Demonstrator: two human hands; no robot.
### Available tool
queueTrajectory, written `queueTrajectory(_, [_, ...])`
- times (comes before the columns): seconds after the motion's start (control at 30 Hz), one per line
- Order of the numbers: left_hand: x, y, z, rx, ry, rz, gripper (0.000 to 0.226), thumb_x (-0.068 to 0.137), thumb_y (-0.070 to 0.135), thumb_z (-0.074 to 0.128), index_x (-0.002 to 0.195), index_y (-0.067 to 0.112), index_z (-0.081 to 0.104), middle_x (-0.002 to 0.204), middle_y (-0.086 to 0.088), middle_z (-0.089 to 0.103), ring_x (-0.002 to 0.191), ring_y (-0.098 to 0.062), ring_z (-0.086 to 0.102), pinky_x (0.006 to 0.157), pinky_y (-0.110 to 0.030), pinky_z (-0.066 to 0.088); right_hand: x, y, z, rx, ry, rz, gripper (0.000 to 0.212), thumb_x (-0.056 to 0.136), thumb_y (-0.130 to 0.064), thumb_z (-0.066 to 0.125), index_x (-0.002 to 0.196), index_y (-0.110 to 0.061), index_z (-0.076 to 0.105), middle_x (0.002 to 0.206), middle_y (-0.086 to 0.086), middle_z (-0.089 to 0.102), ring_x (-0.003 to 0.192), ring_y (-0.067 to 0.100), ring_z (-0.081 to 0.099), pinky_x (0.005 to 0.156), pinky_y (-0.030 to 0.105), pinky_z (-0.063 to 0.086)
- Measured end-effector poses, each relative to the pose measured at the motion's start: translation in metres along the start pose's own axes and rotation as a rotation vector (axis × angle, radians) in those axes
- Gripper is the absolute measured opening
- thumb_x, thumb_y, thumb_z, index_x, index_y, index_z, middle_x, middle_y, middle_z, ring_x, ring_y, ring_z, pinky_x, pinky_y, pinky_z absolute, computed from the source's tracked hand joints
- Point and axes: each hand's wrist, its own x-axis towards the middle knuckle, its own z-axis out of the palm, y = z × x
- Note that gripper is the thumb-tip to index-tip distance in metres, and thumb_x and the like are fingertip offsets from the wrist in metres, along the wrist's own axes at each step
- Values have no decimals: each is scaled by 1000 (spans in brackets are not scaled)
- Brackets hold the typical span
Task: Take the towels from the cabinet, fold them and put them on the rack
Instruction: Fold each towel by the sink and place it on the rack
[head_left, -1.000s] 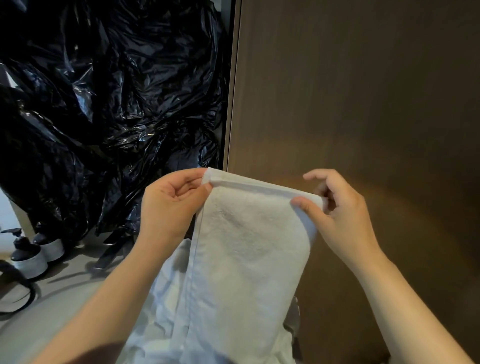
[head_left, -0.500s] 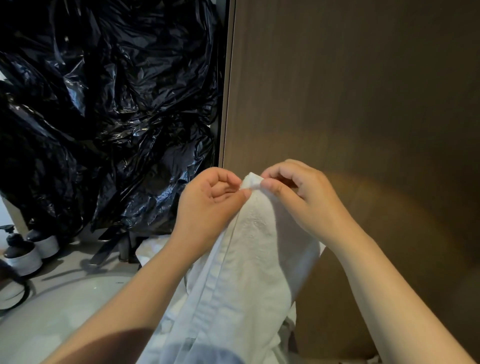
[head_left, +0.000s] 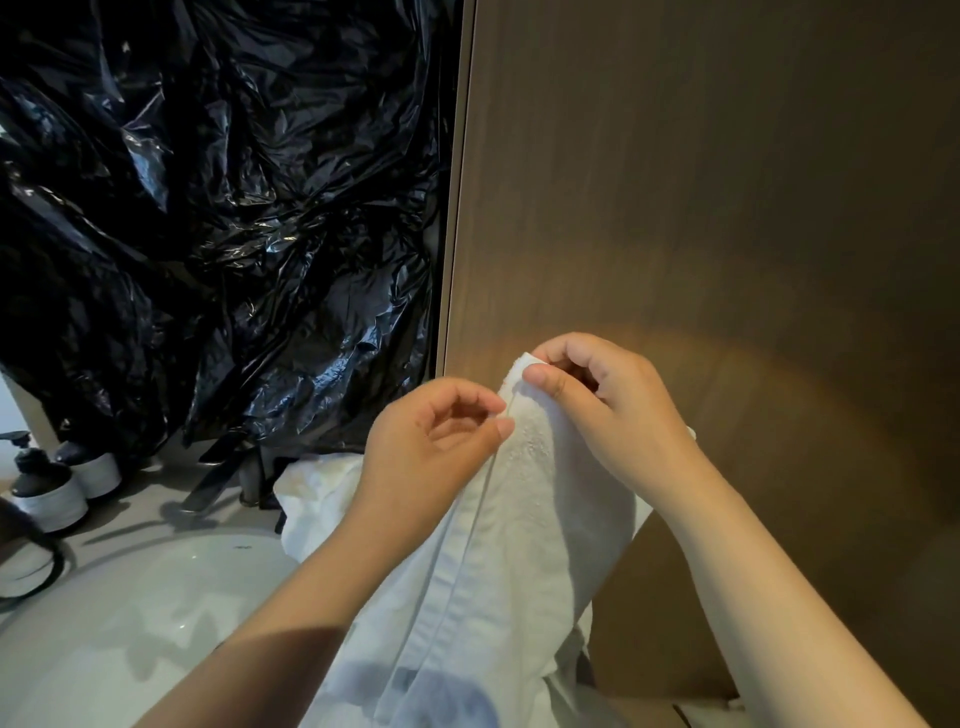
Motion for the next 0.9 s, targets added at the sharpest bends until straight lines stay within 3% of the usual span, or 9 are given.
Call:
queueTrajectory(0.17, [-26, -18, -1, 125, -12, -14, 16, 75, 16, 80, 86, 25, 71, 88, 15, 69, 83, -4, 66, 73, -19, 55, -1, 2, -2, -10, 63, 52, 11, 93, -40, 60, 93, -30, 64, 89, -17, 62, 87, 0, 59, 70, 6, 45])
queueTrajectory(0.3, [-34, -29, -1, 280, 51, 89, 7, 77, 16, 80, 78, 18, 73, 88, 11, 69, 86, -12, 65, 76, -34, 55, 0, -1, -1, -18, 81, 54, 9, 93, -40, 60, 92, -32, 62, 88, -19, 61, 87, -1, 58, 69, 4, 45])
queueTrajectory(0.4, [-36, -34, -2, 326, 98, 118, 6, 80, 15, 76, 76, 17, 72, 101, 11, 64, 97, -8, 62, 79, -22, 54, 1, -3, -1, -43, 88, 37, 10, 93, -40, 61, 93, -30, 63, 89, -17, 61, 85, 3, 59, 69, 5, 44])
queueTrajectory(0.57, [-39, -30, 1, 192, 188, 28, 11, 84, 11, 72, 79, 21, 71, 82, 6, 68, 81, 0, 63, 67, -3, 44, 2, -3, -3, -58, 103, 34, 15, 93, -39, 61, 97, -25, 65, 91, -13, 63, 85, 5, 60, 70, 6, 45])
queueTrajectory(0.7, [-42, -32, 4, 118, 216, -36, 15, 84, 15, 73, 84, 30, 70, 82, 14, 69, 78, 0, 65, 67, -6, 48, 2, -4, -1, -40, 105, 26, 13, 93, -38, 61, 94, -25, 65, 88, -14, 63, 84, 4, 59, 69, 7, 45])
queueTrajectory(0.8, [-43, -37, 5, 271, 227, 81, 12, 84, 16, 73, 90, 27, 74, 88, 15, 66, 86, -8, 64, 74, -14, 51, 2, -4, 2, -63, 108, 38, 13, 93, -39, 61, 95, -26, 64, 91, -15, 63, 85, 5, 59, 69, 6, 45])
queueTrajectory(0.9, [-40, -41, 4, 233, 215, 92, 10, 85, 13, 72, 88, 23, 72, 93, 15, 65, 90, -12, 64, 78, -20, 53, 2, -5, 4, -80, 115, 39, 15, 94, -41, 59, 96, -27, 63, 93, -14, 62, 86, 6, 60, 69, 6, 44])
